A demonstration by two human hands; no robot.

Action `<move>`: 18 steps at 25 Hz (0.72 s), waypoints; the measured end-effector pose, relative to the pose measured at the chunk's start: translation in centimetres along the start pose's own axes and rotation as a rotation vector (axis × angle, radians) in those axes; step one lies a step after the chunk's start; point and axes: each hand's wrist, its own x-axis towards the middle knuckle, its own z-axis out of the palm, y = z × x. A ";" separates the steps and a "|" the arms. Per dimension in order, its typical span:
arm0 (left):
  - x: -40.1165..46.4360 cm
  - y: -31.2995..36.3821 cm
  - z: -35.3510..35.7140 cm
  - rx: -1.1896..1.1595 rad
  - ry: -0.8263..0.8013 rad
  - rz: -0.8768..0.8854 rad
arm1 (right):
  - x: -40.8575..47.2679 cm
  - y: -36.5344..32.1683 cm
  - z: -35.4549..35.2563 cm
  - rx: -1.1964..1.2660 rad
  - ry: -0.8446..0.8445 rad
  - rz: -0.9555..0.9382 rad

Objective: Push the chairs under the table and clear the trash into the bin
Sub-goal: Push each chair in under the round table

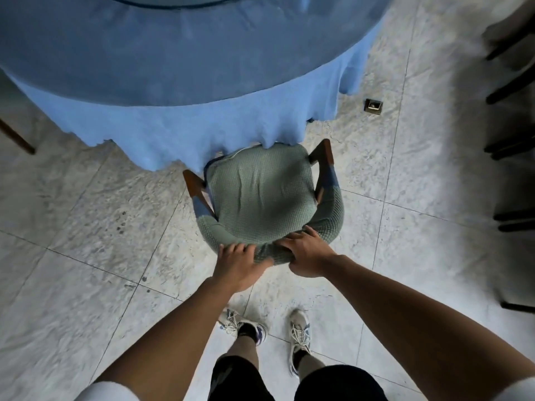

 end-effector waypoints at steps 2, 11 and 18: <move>0.6 0.6 -0.4 -0.102 0.086 -0.049 | -0.1 0.1 -0.5 0.155 0.084 0.030; 3.9 2.5 0.7 -0.263 0.380 -0.082 | 2.1 1.6 1.5 -0.059 0.419 0.135; 3.9 2.4 1.9 -0.310 0.703 -0.038 | 2.8 3.0 1.1 -0.068 0.544 0.059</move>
